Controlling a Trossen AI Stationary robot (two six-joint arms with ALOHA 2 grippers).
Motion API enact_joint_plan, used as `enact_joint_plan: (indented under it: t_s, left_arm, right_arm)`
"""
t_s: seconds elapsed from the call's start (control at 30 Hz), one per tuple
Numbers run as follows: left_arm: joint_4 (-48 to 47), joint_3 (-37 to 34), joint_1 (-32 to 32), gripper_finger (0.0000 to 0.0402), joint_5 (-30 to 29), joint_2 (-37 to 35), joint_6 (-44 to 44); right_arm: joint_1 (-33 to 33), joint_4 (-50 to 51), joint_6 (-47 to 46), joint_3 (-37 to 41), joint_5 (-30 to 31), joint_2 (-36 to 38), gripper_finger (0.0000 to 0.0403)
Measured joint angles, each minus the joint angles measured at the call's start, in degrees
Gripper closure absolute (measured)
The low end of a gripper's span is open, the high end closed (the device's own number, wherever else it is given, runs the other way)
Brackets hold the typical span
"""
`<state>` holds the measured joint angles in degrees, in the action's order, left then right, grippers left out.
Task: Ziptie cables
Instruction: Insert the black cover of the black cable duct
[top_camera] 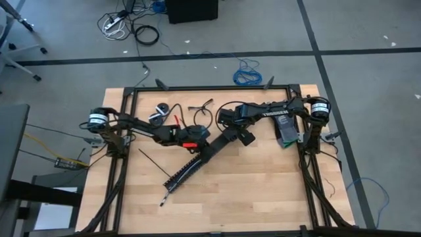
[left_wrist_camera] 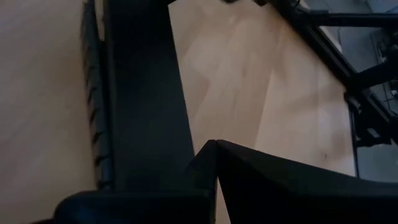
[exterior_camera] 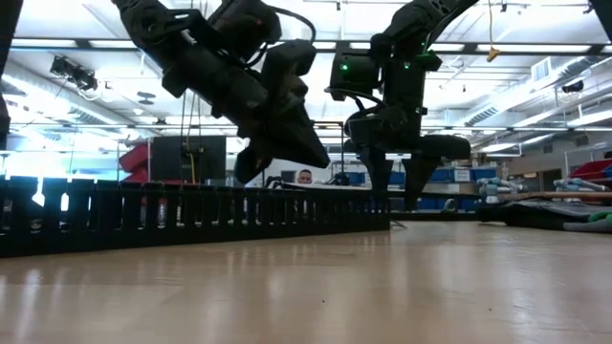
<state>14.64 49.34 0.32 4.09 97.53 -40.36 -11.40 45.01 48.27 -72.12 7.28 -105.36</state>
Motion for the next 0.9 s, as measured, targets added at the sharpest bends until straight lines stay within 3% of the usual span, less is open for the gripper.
enact_joint_plan:
  t_s: [0.4,0.9]
  left_arm:
    - [2.3,1.1,0.1,0.0401,-0.5,0.5,-0.2]
    - [1.4,1.8,6.7,0.0401,-8.5,-2.2,-3.5]
  right_arm:
    - [0.0,1.6,-0.1,0.0,-0.5,0.0,0.0174]
    - [0.0,7.0,-2.5,0.0,-3.7,5.4,0.0174]
